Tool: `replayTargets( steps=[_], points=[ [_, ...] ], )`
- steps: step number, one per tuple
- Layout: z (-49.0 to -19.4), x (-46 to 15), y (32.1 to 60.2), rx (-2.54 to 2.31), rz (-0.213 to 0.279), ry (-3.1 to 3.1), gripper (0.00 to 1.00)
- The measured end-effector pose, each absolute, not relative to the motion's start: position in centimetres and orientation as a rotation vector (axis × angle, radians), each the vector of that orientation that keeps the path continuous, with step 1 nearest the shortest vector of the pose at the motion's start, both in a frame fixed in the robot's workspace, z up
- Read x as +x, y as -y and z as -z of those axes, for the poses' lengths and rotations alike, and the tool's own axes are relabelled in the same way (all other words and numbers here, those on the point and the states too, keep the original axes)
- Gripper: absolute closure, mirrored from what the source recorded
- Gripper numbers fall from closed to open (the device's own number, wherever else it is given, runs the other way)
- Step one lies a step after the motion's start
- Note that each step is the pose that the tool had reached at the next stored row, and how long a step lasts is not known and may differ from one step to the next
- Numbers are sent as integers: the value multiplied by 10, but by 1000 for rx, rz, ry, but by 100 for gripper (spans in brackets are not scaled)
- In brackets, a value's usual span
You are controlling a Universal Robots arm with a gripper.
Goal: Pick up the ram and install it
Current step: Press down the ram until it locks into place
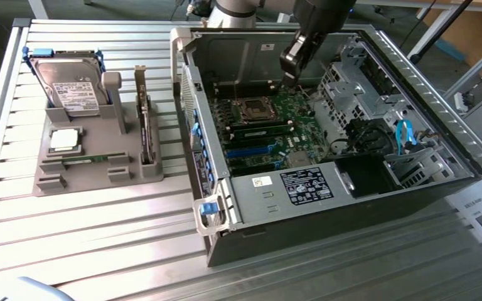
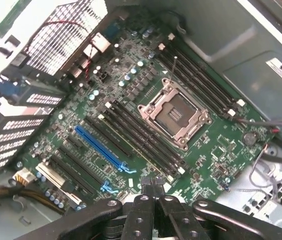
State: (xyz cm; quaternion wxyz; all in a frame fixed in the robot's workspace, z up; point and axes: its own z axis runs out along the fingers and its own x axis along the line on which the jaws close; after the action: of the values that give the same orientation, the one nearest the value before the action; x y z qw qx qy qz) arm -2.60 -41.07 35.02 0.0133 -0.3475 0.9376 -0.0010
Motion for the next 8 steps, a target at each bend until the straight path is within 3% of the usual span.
replayTargets(
  steps=[8],
  points=[
    [-350, -26, 411, -917, 5, -2977, 90]
  ],
)
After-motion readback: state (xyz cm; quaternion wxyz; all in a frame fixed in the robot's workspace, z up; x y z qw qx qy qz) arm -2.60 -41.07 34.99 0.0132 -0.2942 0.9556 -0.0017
